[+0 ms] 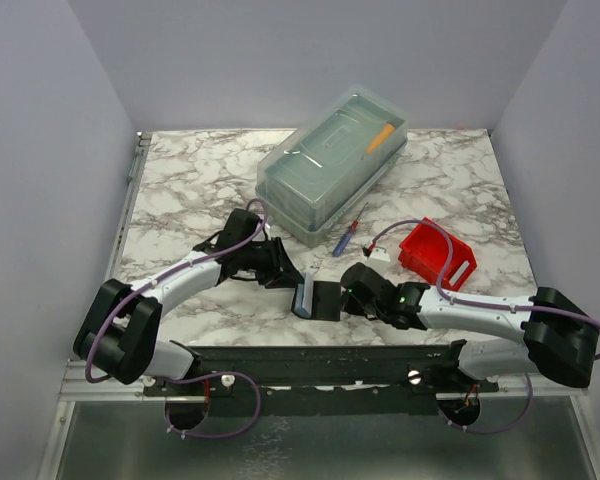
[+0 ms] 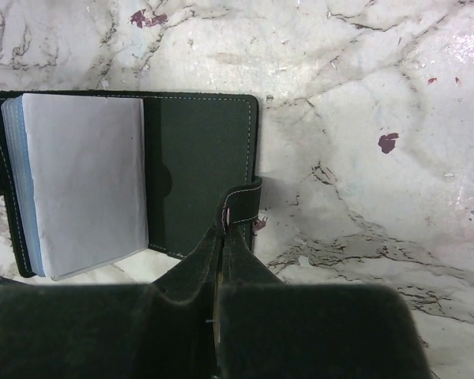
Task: Put the credit cards into the card holder
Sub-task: Open the card holder at the center of the board.
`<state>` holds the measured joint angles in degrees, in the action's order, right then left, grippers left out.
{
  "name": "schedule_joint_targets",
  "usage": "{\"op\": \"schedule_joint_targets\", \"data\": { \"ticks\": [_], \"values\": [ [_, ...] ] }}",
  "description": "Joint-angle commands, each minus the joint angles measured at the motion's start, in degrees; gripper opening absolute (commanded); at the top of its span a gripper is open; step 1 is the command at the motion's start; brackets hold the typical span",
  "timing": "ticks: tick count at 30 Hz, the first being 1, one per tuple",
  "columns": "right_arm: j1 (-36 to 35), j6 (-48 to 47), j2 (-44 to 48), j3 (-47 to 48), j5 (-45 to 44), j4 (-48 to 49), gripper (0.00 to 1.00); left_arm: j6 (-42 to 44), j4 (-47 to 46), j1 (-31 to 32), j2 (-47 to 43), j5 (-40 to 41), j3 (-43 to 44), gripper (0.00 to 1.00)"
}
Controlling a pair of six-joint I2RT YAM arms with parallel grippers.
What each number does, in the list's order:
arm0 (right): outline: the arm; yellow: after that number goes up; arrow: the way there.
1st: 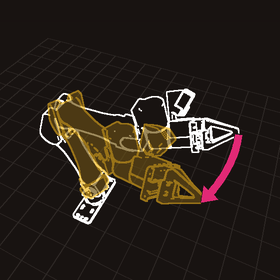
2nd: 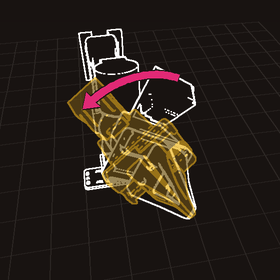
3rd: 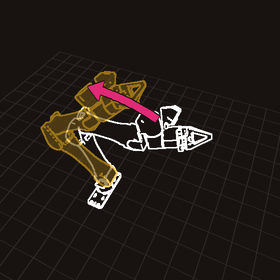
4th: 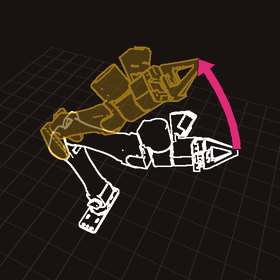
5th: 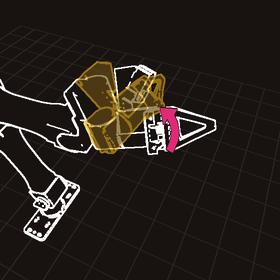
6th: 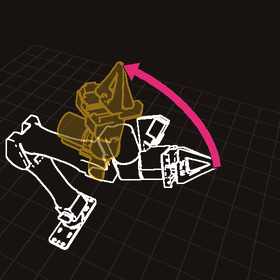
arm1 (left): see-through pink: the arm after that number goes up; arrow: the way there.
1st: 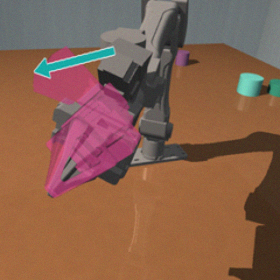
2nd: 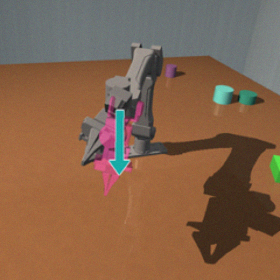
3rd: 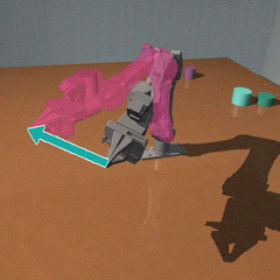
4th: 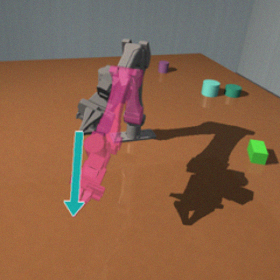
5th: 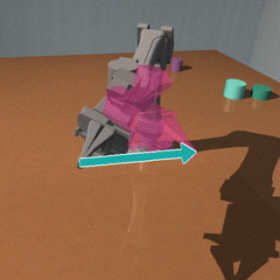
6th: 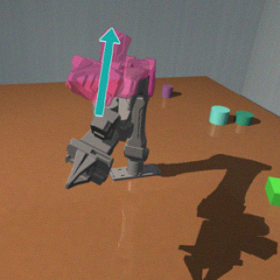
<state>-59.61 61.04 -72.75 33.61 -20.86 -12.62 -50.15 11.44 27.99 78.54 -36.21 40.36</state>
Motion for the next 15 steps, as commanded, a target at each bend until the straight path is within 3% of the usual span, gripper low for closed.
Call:
{"op": "schedule_joint_targets", "data": {
  "ticks": [1,15],
  "values": [
    [0.2,0.2,-0.1,-0.1,0.4,0.9,0.01,0.1,-1.1,1.2,1.8,-1.2,-0.5,0.32],
    [0.2,-0.1,-1.1,0.4,0.6,0.5,0.01,0.5,-1.1,3.3,3.7,0.4,0.2,0.21]
  ]
}}
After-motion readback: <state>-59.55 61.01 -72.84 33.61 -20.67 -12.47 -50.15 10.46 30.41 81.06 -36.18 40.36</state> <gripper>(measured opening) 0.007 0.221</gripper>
